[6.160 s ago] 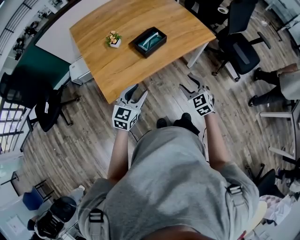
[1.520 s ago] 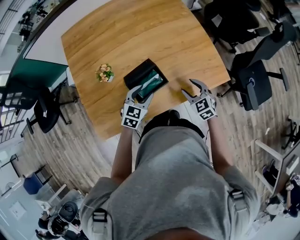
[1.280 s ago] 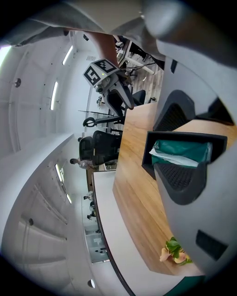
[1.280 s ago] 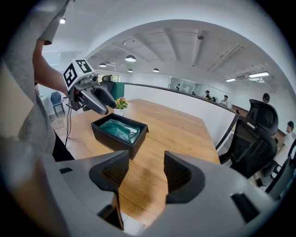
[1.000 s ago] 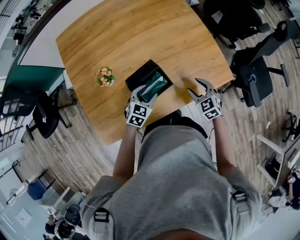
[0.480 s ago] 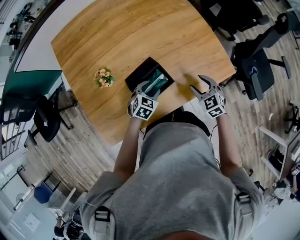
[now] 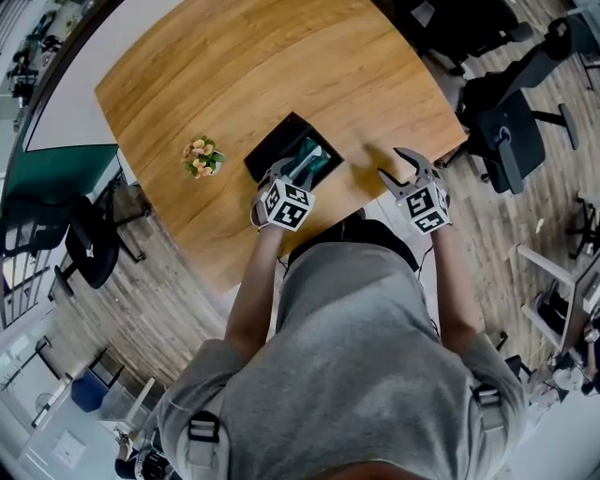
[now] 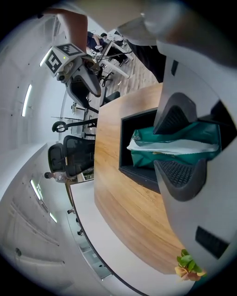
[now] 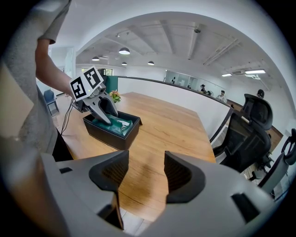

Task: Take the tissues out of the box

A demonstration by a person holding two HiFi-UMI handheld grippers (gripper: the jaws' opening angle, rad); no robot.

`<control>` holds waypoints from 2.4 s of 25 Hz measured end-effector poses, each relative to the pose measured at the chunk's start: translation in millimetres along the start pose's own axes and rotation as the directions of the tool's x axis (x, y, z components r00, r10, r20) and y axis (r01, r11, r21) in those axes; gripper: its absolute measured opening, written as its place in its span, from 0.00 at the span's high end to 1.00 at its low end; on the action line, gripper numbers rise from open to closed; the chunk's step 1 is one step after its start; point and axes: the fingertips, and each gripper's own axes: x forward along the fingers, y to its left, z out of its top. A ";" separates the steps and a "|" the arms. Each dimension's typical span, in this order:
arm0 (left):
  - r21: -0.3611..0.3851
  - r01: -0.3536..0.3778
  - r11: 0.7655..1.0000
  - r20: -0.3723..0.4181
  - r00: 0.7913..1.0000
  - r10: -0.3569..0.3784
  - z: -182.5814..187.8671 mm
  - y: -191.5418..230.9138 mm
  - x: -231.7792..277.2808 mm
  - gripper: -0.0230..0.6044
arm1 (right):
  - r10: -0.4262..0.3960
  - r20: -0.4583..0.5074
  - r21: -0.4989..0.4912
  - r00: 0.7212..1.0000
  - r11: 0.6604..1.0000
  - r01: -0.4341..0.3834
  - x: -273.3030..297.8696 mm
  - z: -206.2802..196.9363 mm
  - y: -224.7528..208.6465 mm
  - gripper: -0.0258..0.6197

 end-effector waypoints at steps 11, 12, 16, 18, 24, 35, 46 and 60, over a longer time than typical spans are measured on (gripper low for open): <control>0.015 0.021 1.000 -0.047 0.999 -0.020 -7.9 -4.7 5.5 0.89 | -0.011 0.004 0.002 1.000 1.000 0.011 -5.1 -3.6 -1.4 0.57; 0.016 0.022 1.000 -0.049 0.999 -0.021 -8.7 -5.3 5.4 0.91 | -0.013 0.004 0.002 1.000 1.000 0.013 -5.5 -3.6 -1.2 0.57; 0.012 0.015 1.000 -0.056 0.998 -0.014 -10.9 -4.6 3.9 0.93 | -0.012 0.010 -0.004 1.000 1.000 0.012 -6.9 -2.3 0.7 0.57; 0.013 0.010 1.000 -0.060 0.998 -0.009 -10.9 -3.3 3.0 0.93 | -0.014 0.009 -0.002 1.000 1.000 0.014 -8.7 -1.7 0.4 0.57; 0.013 0.001 1.000 -0.063 0.998 0.000 -11.4 -1.1 0.3 0.93 | -0.016 0.019 -0.005 1.000 1.000 0.017 -10.7 -0.4 2.2 0.57; 0.051 -0.028 0.998 -0.063 0.998 0.031 -4.7 -9.8 -13.1 0.93 | -0.039 0.040 -0.010 0.998 0.999 0.039 -23.6 4.9 8.2 0.57; 0.082 -0.055 0.995 -0.047 0.997 0.059 13.0 -10.7 -36.0 0.93 | -0.067 0.085 0.013 0.994 0.998 0.066 -45.6 9.6 2.4 0.58; 0.103 -0.100 0.990 -0.038 0.994 0.104 42.1 -19.0 -73.2 0.93 | -0.077 0.140 0.064 0.987 0.996 0.069 -74.7 -1.7 -4.0 0.59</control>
